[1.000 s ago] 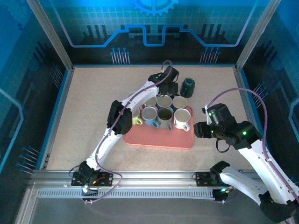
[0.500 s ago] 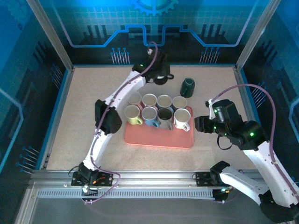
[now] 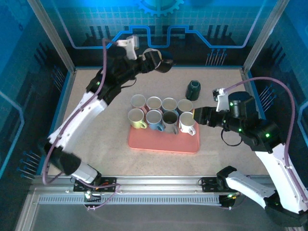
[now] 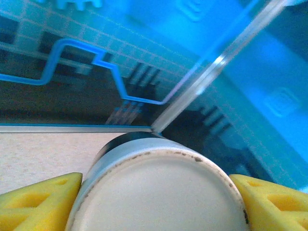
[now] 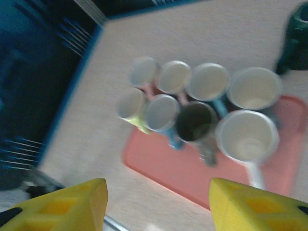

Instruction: Turn the mug right side up

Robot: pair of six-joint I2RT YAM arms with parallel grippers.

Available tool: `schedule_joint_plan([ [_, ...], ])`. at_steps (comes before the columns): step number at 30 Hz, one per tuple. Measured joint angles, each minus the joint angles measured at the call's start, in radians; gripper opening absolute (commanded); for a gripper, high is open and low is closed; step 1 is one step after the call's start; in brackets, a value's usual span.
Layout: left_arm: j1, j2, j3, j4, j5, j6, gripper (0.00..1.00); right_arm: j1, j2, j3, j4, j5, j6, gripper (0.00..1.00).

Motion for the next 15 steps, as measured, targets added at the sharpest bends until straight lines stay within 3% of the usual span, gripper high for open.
schedule_joint_plan([
  [8, 0.002, -0.304, -0.36, 0.353, 0.188, 0.04, 0.41, -0.119, 0.01, -0.214, 0.652, -0.462, 0.597, 0.58],
  [15, 0.002, -0.468, -0.545, 0.544, 0.264, 0.111, 0.43, -0.091, 0.138, -0.291, 1.155, -0.628, 1.068, 0.61],
])
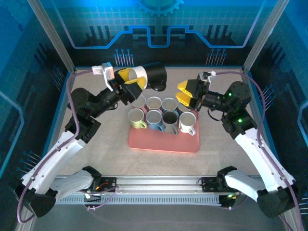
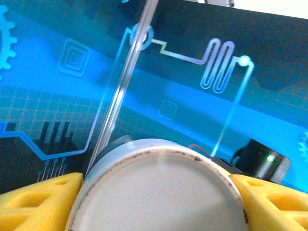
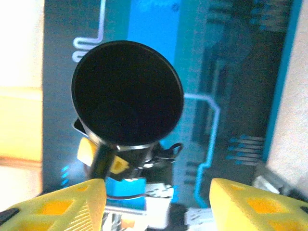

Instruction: Turn the mug right side up

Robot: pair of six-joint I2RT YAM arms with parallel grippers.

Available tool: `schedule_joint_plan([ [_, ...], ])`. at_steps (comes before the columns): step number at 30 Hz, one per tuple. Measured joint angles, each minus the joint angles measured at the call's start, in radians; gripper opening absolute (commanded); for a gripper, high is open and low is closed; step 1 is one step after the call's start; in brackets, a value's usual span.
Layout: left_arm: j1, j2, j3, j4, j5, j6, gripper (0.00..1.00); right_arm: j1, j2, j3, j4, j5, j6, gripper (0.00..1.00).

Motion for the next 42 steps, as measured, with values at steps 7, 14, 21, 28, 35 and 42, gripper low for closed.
schedule_joint_plan([
  [7, 0.0, -0.031, -0.002, 0.023, 0.076, 0.051, 0.44, 0.132, 0.032, 0.01, 0.106, -0.052, 0.104, 0.59],
  [14, 0.0, -0.071, -0.013, -0.003, 0.084, 0.12, 0.44, 0.141, 0.045, 0.022, 0.162, -0.055, 0.14, 0.56],
  [21, 0.0, -0.079, -0.013, -0.037, 0.084, 0.156, 0.45, 0.165, 0.037, 0.023, 0.154, -0.053, 0.127, 0.57],
  [28, 0.0, -0.074, -0.018, -0.056, 0.085, 0.177, 0.44, 0.209, 0.087, 0.043, 0.221, -0.045, 0.14, 0.54],
  [35, -0.02, -0.055, -0.018, -0.074, 0.088, 0.208, 0.41, 0.233, 0.122, 0.043, 0.251, -0.032, 0.142, 0.4],
  [42, -0.038, -0.055, -0.017, -0.088, 0.087, 0.314, 0.59, 0.232, 0.165, 0.041, 0.31, -0.04, 0.205, 0.04],
])
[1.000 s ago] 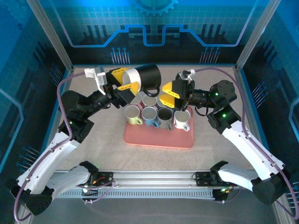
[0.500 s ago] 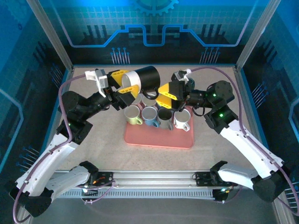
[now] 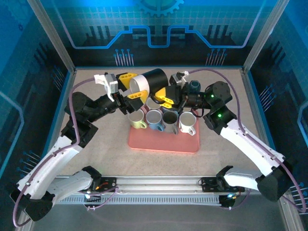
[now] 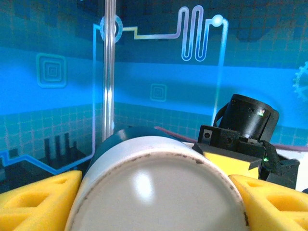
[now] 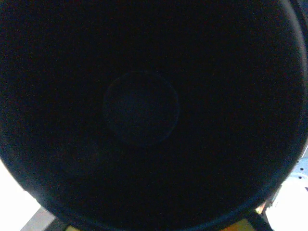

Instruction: Turn the mug right side up

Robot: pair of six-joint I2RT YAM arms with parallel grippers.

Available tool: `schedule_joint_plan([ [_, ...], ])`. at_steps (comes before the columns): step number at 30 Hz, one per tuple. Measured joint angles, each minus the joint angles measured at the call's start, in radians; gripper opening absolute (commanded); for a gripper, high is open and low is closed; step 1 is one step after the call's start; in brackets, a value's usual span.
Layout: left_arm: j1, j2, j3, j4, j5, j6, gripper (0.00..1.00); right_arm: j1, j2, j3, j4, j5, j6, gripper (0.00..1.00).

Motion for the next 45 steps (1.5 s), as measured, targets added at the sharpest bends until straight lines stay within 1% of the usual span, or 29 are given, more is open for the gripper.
schedule_joint_plan([
  [1, 0.0, -0.005, 0.0, -0.006, -0.005, 0.013, 0.71, -0.001, 0.006, -0.002, 0.018, -0.007, 0.01, 0.0],
  [2, -0.002, -0.013, 0.0, -0.017, -0.014, 0.02, 0.84, -0.002, 0.009, -0.002, 0.025, -0.013, 0.013, 0.0],
  [3, -0.006, -0.019, 0.0, -0.03, -0.023, 0.021, 0.94, -0.002, 0.01, -0.002, 0.025, -0.019, 0.013, 0.0],
  [4, -0.01, -0.028, 0.0, -0.05, -0.04, 0.019, 0.99, -0.006, 0.008, -0.002, 0.016, -0.033, -0.005, 0.0],
  [6, -0.018, -0.05, 0.0, -0.091, -0.064, 0.011, 0.99, -0.022, -0.002, 0.0, -0.053, -0.037, -0.069, 0.0],
  [7, -0.02, -0.063, 0.0, -0.112, -0.075, 0.009, 0.99, -0.034, -0.012, 0.005, -0.127, -0.035, -0.129, 0.0],
  [9, -0.021, -0.089, 0.002, -0.172, -0.103, -0.005, 0.99, -0.047, -0.033, 0.049, -0.362, -0.008, -0.306, 0.0],
  [10, -0.021, -0.101, 0.006, -0.215, -0.128, -0.014, 0.99, -0.046, -0.041, 0.089, -0.51, 0.023, -0.415, 0.0],
  [12, -0.021, -0.116, 0.024, -0.313, -0.19, -0.039, 0.99, -0.026, -0.052, 0.177, -0.77, 0.108, -0.639, 0.0],
  [14, -0.02, -0.132, 0.051, -0.443, -0.269, -0.073, 0.99, 0.015, -0.086, 0.231, -0.978, 0.232, -0.875, 0.0],
  [16, -0.011, -0.146, 0.068, -0.54, -0.315, -0.105, 0.99, 0.066, -0.132, 0.227, -1.1, 0.34, -1.052, 0.0],
  [18, -0.001, -0.163, 0.078, -0.629, -0.358, -0.144, 0.99, 0.144, -0.18, 0.185, -1.182, 0.46, -1.218, 0.0],
  [21, 0.006, -0.174, 0.083, -0.726, -0.407, -0.183, 0.99, 0.225, -0.198, 0.127, -1.287, 0.565, -1.398, 0.0],
  [23, 0.007, -0.169, 0.104, -0.822, -0.488, -0.23, 0.99, 0.355, -0.207, 0.026, -1.239, 0.76, -1.559, 0.0],
  [26, 0.018, -0.167, 0.108, -0.917, -0.565, -0.298, 0.99, 0.55, -0.154, -0.103, -1.204, 0.896, -1.787, 0.0],
  [28, 0.019, -0.157, 0.117, -0.977, -0.584, -0.33, 0.99, 0.608, -0.08, -0.143, -1.191, 0.947, -1.894, 0.0],
  [31, 0.02, -0.126, 0.154, -1.046, -0.592, -0.363, 0.99, 0.614, 0.027, -0.183, -1.129, 1.042, -1.997, 0.0],
  [35, 0.021, -0.109, 0.167, -1.097, -0.6, -0.383, 0.99, 0.604, 0.106, -0.201, -1.035, 1.144, -2.063, 0.0],
  [38, 0.021, -0.115, 0.167, -1.126, -0.6, -0.393, 0.99, 0.592, 0.127, -0.216, -0.948, 1.173, -2.084, 0.0],
  [41, 0.021, -0.123, 0.167, -1.147, -0.6, -0.406, 0.99, 0.57, 0.132, -0.251, -0.863, 1.173, -2.091, 0.0],
  [45, 0.021, -0.132, 0.166, -1.165, -0.6, -0.408, 0.99, 0.538, 0.183, -0.262, -0.815, 1.172, -2.083, 0.0],
])
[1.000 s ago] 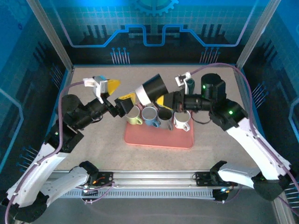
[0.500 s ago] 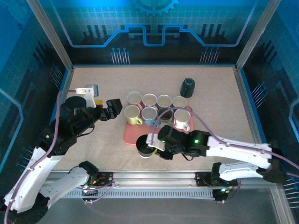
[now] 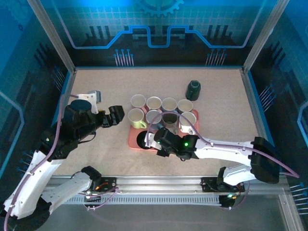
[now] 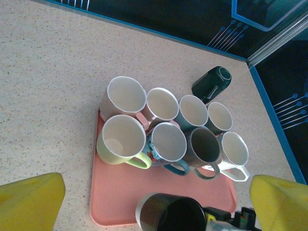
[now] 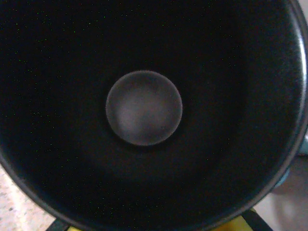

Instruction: Turn the mug right side up

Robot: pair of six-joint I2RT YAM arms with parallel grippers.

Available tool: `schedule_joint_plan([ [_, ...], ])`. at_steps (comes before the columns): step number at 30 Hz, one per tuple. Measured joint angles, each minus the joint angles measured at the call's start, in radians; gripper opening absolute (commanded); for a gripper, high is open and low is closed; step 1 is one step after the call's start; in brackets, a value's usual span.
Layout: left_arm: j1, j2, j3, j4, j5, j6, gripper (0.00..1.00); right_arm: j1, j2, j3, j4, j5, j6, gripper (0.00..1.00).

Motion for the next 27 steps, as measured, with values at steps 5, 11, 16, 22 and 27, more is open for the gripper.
schedule_joint_plan([
  [5, 0.0, 0.005, -0.002, -0.008, 0.0, -0.006, 0.99, -0.05, 0.074, -0.011, 0.052, -0.006, 0.044, 0.0],
  [11, 0.0, 0.029, -0.003, -0.008, 0.001, -0.007, 0.99, -0.066, 0.137, -0.004, 0.092, -0.01, 0.072, 0.04],
  [16, 0.0, 0.051, -0.005, -0.008, 0.001, -0.006, 0.99, -0.067, 0.152, -0.002, 0.114, -0.019, 0.084, 0.22],
  [22, 0.0, 0.076, -0.005, -0.008, 0.002, -0.005, 0.99, -0.096, 0.137, 0.0, 0.109, -0.045, 0.12, 0.46],
  [27, 0.002, 0.09, -0.005, -0.008, 0.002, 0.002, 0.99, -0.111, 0.062, 0.026, 0.067, -0.096, 0.13, 0.53],
])
